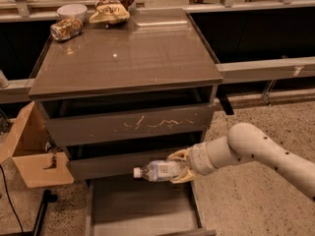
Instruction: Pick blue plastic bottle from bottom drawer and place on counter
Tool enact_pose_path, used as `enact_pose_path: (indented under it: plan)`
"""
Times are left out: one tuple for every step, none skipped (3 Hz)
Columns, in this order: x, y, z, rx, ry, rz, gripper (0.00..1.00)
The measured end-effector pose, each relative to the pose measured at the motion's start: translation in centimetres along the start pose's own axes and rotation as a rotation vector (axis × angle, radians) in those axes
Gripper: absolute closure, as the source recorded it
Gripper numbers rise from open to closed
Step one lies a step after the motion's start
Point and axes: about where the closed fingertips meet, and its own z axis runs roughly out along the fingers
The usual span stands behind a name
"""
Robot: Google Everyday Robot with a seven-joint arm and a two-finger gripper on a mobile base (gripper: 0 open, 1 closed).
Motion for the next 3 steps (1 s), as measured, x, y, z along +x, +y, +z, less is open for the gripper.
enact_pose_path:
  plan:
    - [-2.7,-2.1,-1.9,0.006,-0.025,-0.012,1.00]
    - [-5.9,-4.5,-4.7,0.006,-0.019,-0.030,1.00]
    - [-10.3,-7.5,-9.3,0.003,0.006,-0.060,1.00]
